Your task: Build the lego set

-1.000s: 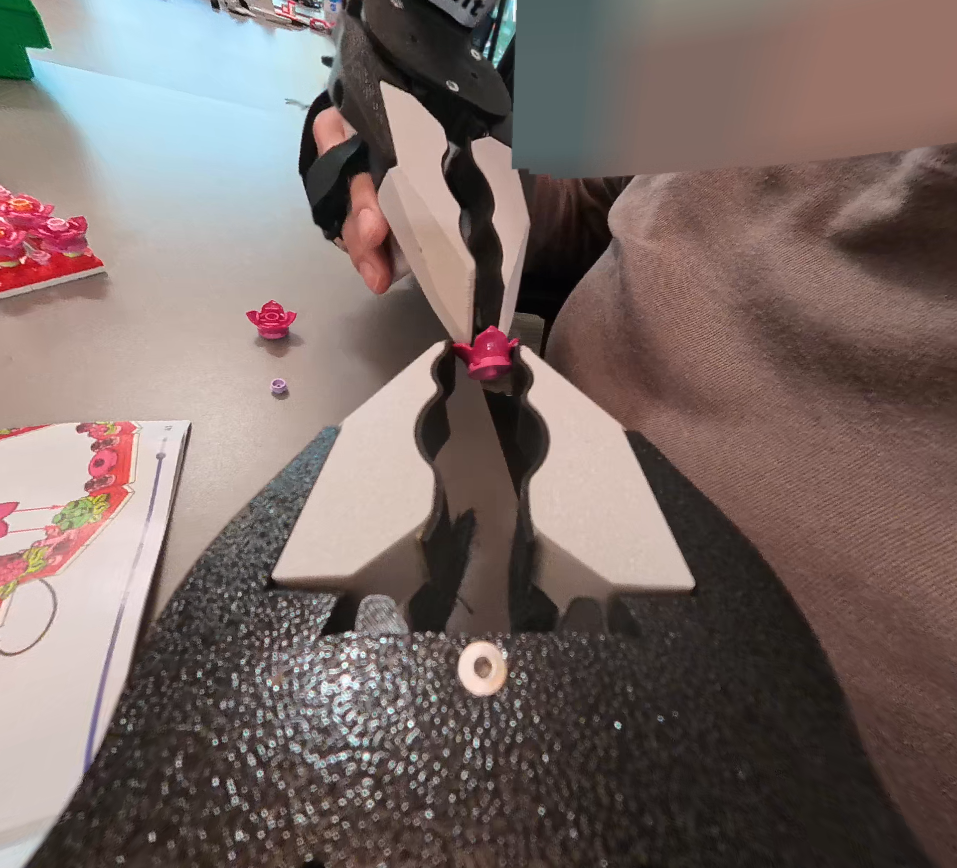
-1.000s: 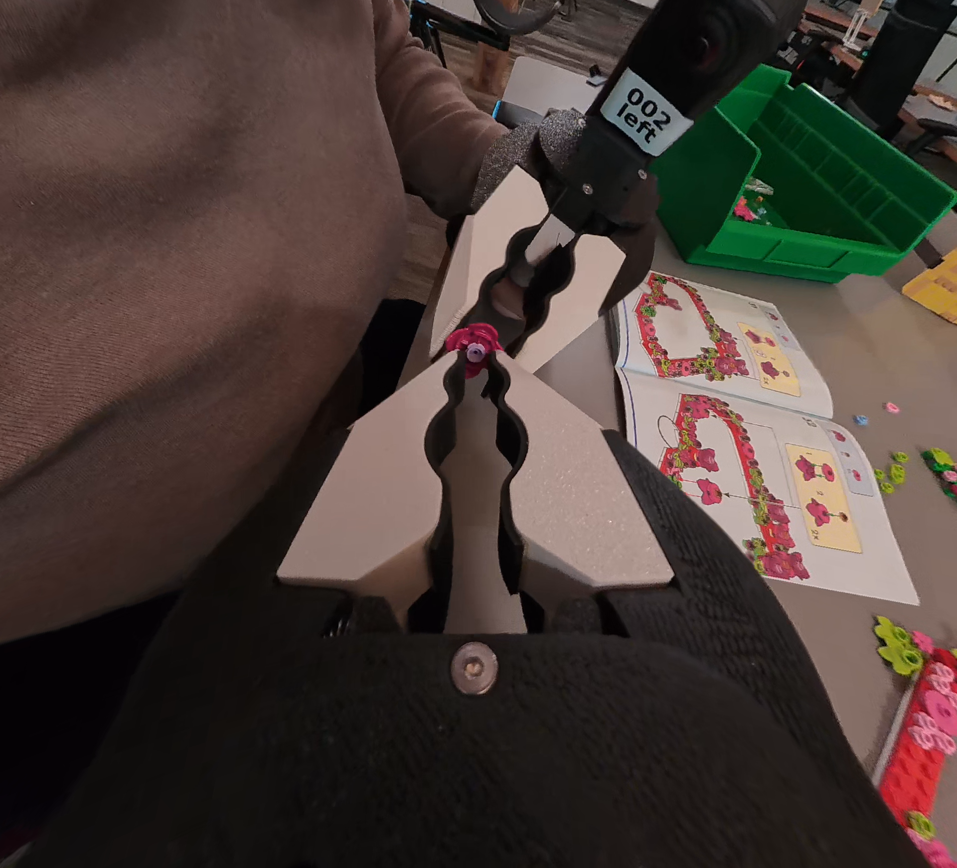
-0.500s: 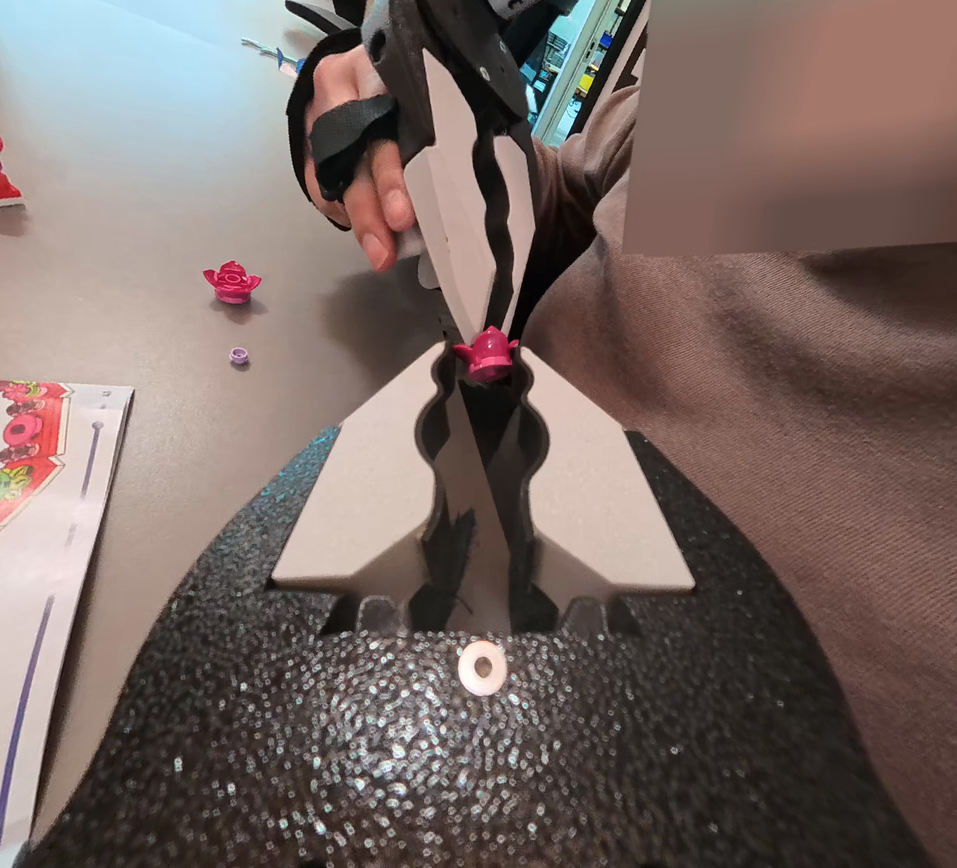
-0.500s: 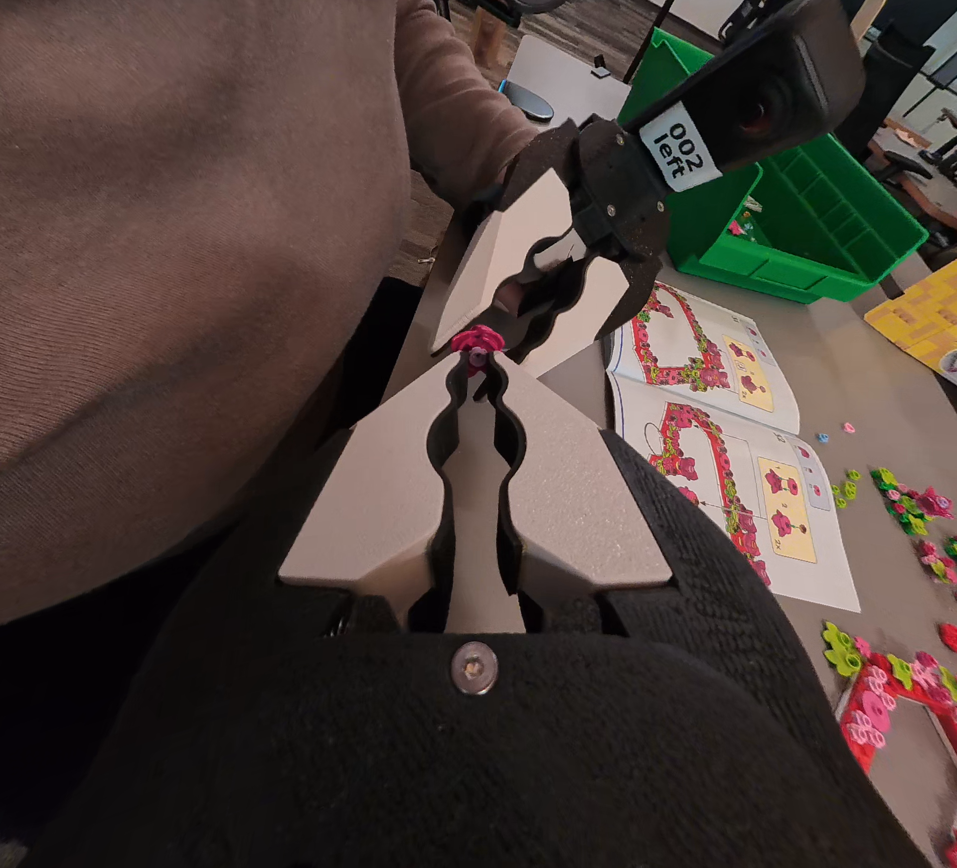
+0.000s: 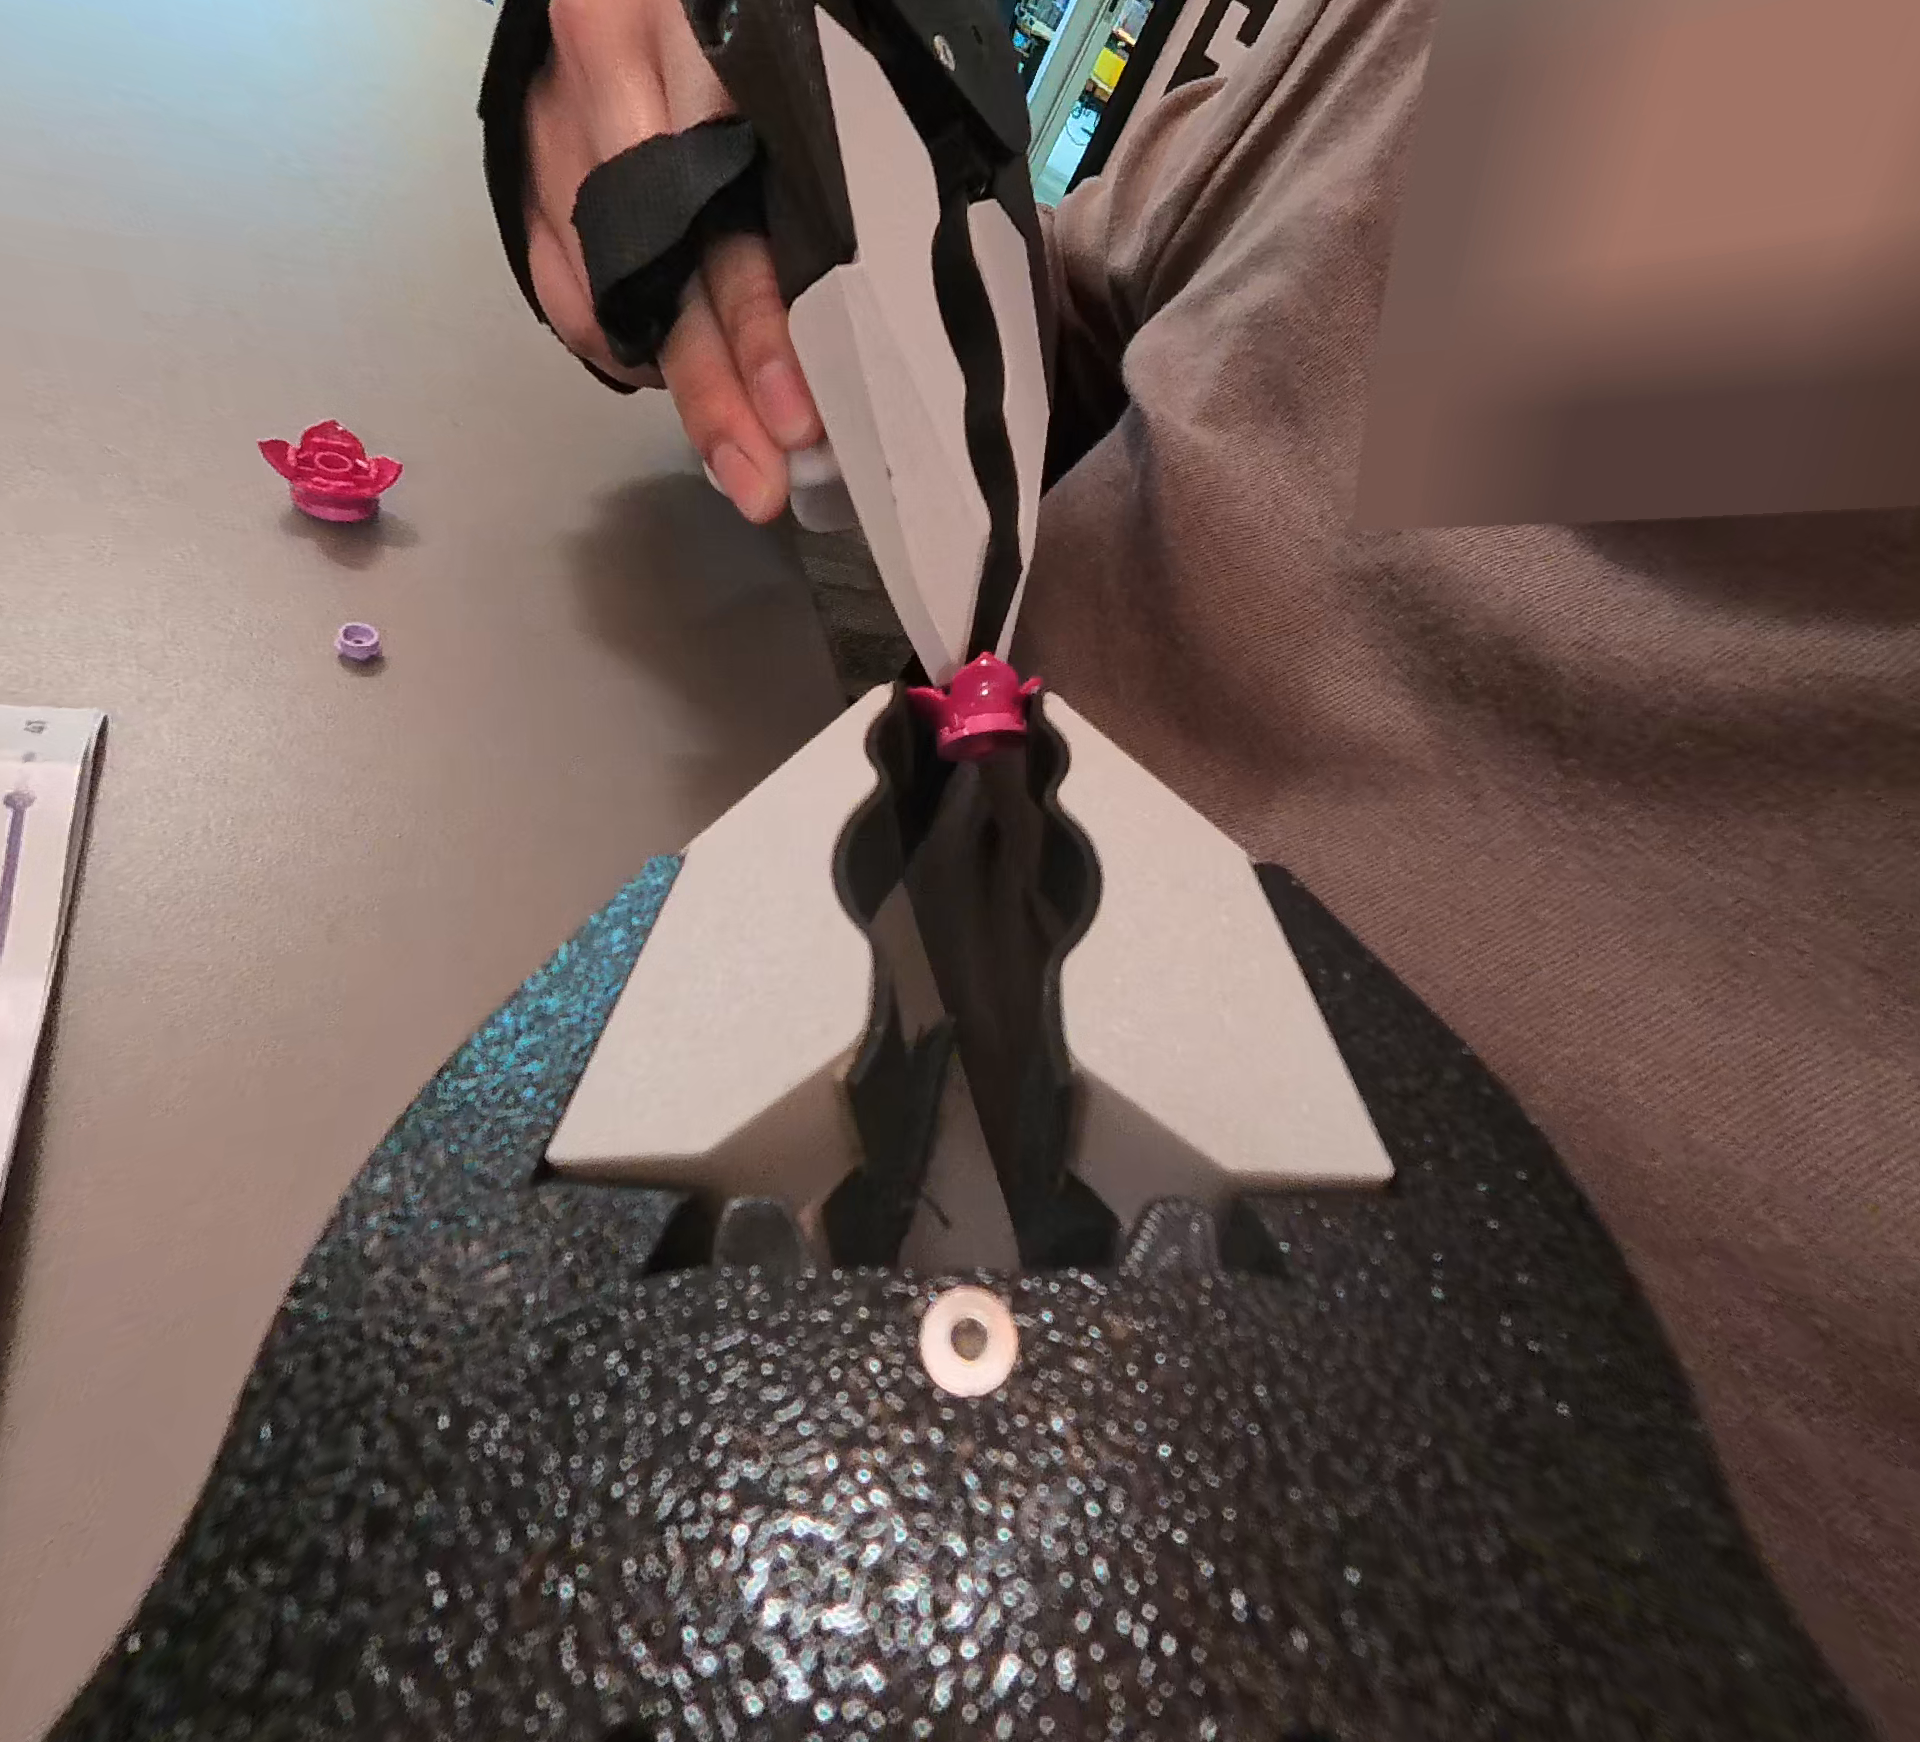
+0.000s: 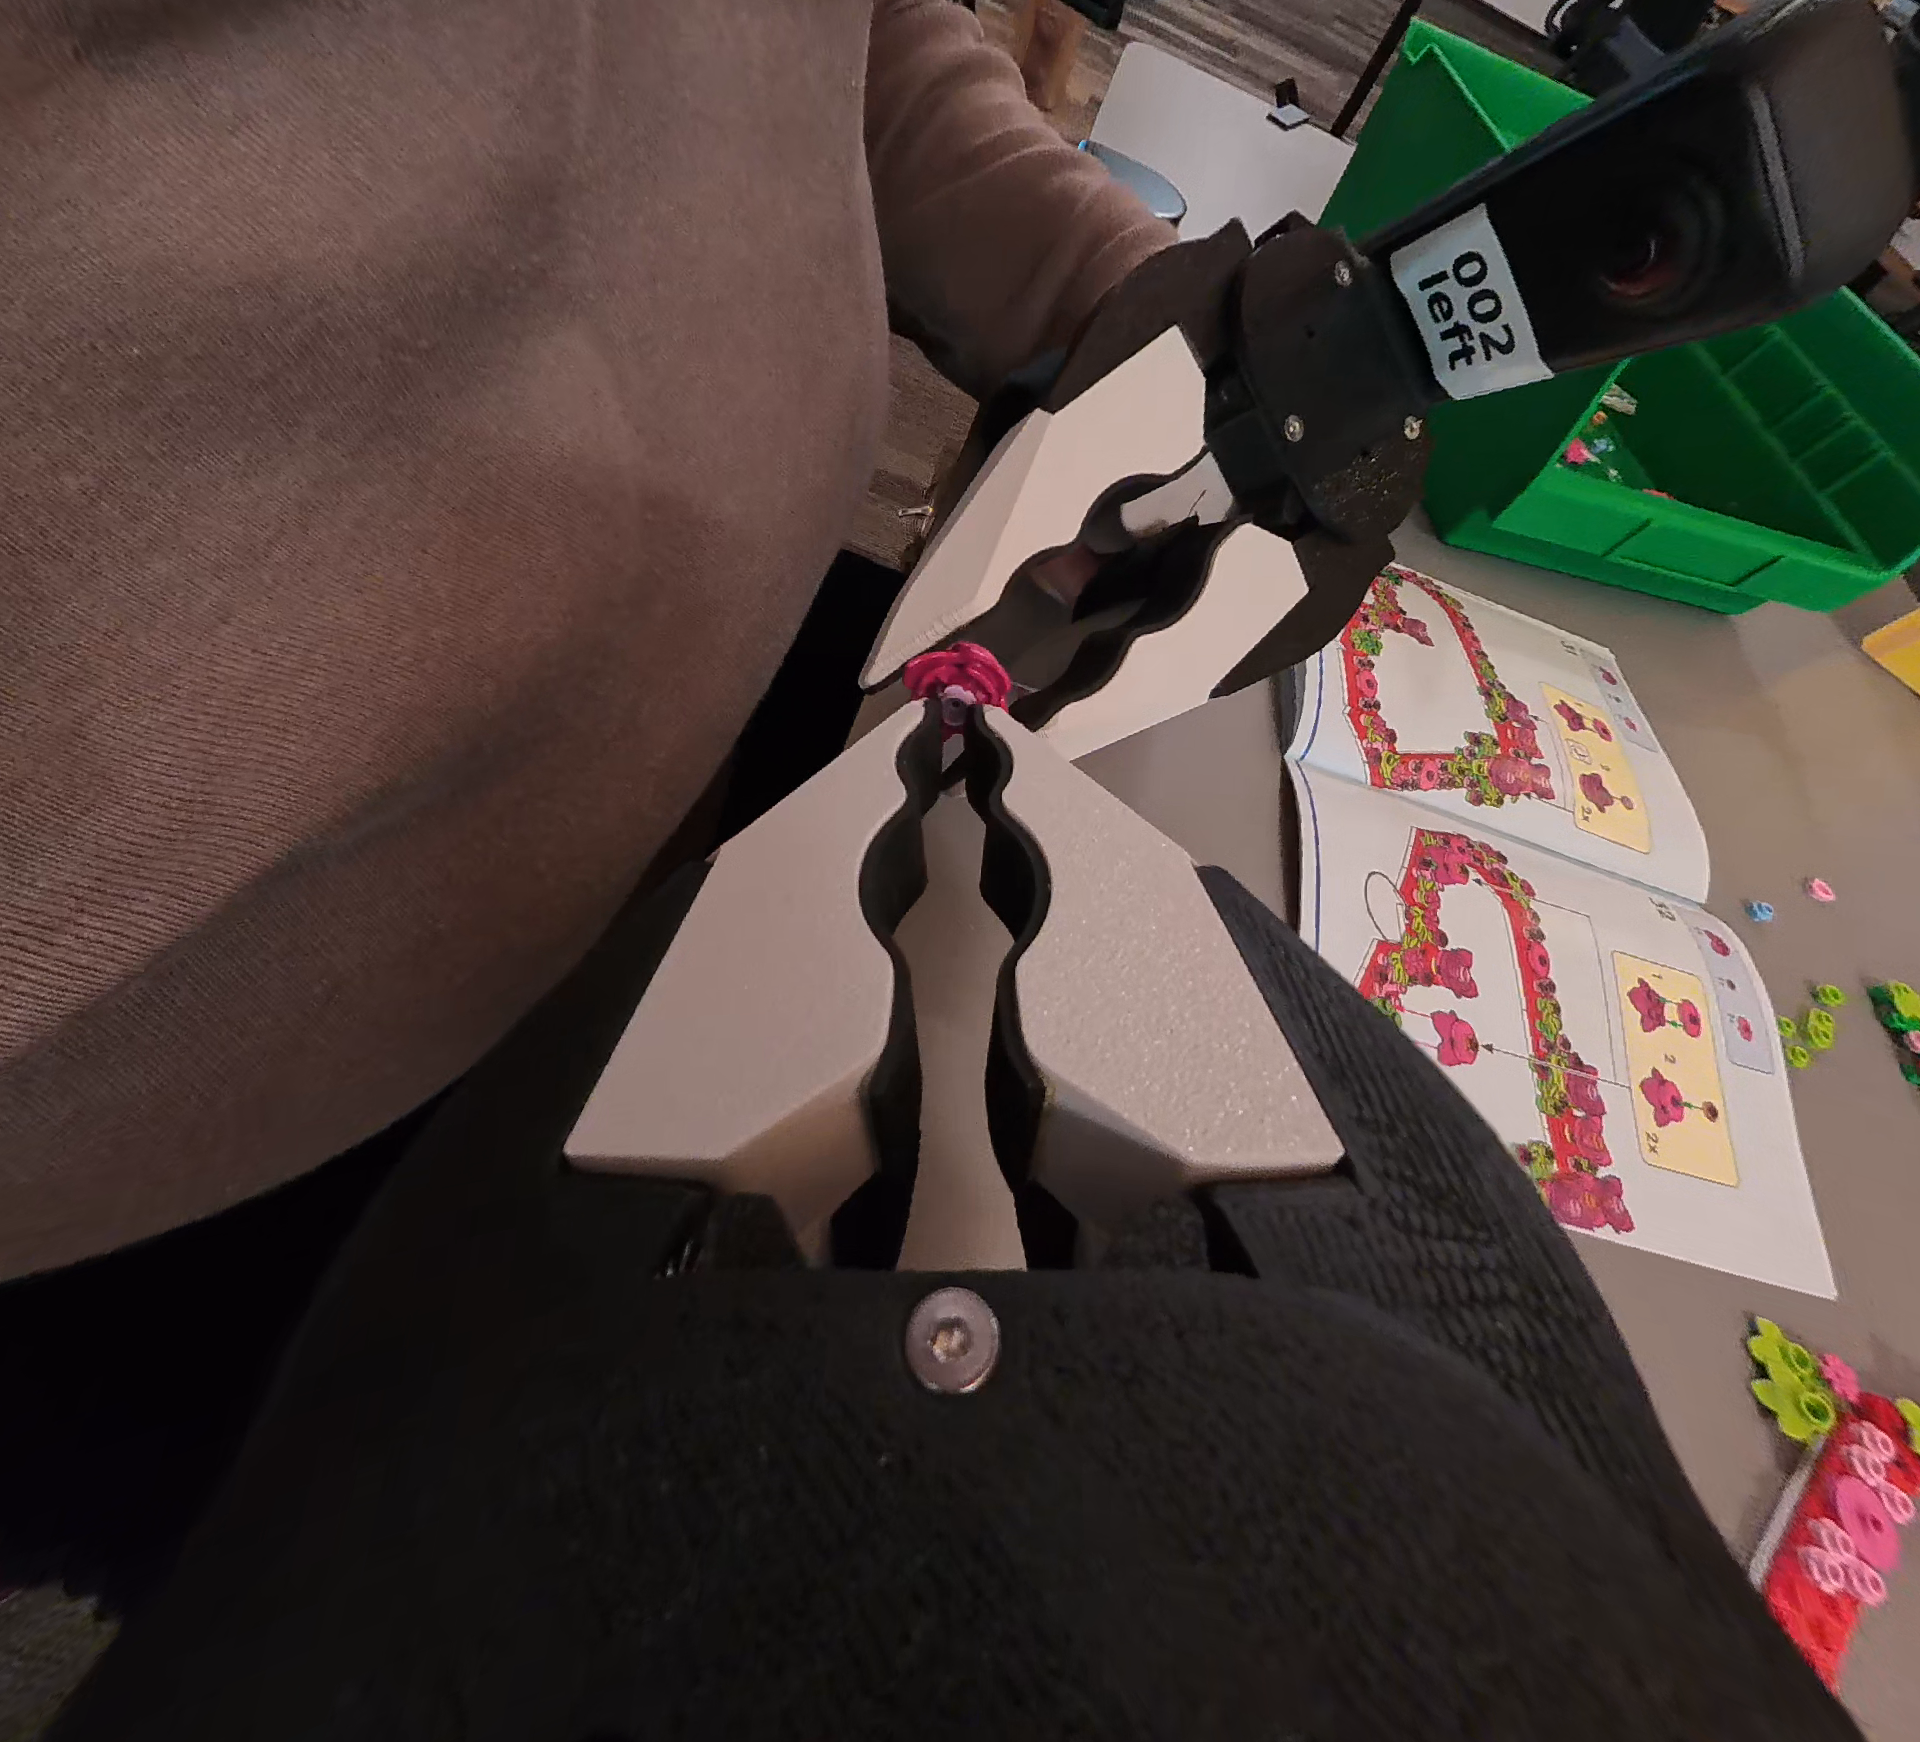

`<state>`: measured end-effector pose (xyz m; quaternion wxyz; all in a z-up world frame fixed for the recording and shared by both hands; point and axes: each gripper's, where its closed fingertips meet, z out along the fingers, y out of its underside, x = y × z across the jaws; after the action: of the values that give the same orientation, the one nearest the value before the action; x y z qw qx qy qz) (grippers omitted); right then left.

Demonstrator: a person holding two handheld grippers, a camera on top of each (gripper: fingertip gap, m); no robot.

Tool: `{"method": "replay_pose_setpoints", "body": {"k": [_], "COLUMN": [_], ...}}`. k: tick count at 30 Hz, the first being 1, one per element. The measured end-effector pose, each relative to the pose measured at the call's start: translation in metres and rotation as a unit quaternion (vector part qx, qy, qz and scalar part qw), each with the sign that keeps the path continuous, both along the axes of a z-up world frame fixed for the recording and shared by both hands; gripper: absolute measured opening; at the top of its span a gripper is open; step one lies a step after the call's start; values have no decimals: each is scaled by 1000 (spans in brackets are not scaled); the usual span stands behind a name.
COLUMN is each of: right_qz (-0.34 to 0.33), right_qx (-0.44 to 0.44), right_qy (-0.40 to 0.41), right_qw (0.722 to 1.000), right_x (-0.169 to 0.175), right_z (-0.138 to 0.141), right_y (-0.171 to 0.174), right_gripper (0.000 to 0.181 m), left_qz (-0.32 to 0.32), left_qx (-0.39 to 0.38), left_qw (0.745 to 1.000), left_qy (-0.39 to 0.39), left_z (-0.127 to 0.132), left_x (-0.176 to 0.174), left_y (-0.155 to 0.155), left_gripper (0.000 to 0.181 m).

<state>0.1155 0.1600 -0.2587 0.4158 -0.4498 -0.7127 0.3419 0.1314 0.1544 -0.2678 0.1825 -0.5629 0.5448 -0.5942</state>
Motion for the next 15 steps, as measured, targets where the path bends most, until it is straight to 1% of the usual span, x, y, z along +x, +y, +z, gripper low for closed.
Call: {"method": "replay_pose_setpoints", "body": {"k": [15], "right_qz": [1], "right_qx": [-13], "right_qy": [-12], "right_qw": [1000], "right_x": [4], "right_z": [-4], "right_y": [1], "right_gripper": [0], "left_qz": [-1], "left_qx": [4], "left_qw": [1000], "left_qy": [11], "left_z": [-5], "left_x": [-2], "left_y": [1], "left_gripper": [19]}}
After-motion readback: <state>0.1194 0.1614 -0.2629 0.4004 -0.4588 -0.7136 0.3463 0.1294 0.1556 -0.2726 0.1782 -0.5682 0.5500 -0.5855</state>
